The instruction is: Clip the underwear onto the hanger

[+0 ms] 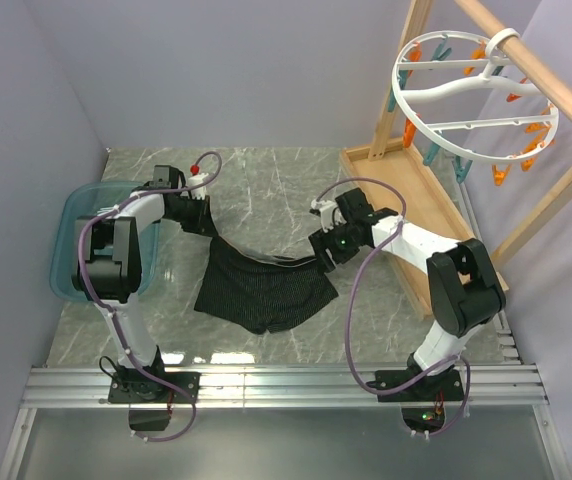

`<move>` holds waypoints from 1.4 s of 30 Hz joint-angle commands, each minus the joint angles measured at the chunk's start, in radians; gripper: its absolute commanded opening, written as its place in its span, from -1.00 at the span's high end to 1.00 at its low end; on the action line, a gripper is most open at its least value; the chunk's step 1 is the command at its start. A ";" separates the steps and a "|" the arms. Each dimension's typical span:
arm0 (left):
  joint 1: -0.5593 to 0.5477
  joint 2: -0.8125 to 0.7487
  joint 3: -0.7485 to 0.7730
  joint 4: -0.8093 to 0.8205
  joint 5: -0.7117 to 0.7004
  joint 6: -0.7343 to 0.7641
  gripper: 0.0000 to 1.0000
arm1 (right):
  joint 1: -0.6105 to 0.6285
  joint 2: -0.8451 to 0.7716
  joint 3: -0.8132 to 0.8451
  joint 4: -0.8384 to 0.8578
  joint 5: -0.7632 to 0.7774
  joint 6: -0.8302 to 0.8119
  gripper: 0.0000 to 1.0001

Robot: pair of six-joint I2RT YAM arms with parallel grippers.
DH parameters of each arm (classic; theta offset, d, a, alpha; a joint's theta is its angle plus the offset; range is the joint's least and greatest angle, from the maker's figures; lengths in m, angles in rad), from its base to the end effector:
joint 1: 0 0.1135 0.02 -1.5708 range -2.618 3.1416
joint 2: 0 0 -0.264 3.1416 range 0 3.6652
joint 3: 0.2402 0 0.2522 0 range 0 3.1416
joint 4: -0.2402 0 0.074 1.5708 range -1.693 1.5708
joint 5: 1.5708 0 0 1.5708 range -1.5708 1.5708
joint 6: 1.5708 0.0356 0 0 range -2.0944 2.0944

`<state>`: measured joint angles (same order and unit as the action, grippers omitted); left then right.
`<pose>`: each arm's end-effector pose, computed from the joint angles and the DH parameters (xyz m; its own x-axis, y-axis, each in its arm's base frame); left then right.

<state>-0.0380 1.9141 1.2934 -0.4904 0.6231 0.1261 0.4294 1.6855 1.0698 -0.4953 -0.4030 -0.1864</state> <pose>0.3876 -0.0355 0.1762 -0.8520 0.1346 -0.5059 0.3999 0.7910 -0.4630 0.2962 0.1510 0.1876 -0.7004 -0.5082 -0.5012 -0.6828 0.6816 0.2631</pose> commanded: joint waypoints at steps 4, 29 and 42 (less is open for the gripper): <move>0.001 0.003 0.017 0.007 0.040 0.007 0.99 | -0.009 0.078 0.174 0.057 0.033 -0.028 -0.40; 0.003 0.103 0.164 -0.013 0.055 -0.029 0.98 | -0.020 0.083 0.246 -0.200 -0.037 -0.435 -0.29; 0.003 0.108 0.162 0.003 0.056 -0.051 0.96 | 0.025 0.328 0.444 -0.106 0.107 -0.315 0.77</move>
<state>-0.0380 2.0220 1.4208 -0.5049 0.6567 0.1055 0.4667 2.0029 1.4227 -0.6666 -0.3222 -0.5697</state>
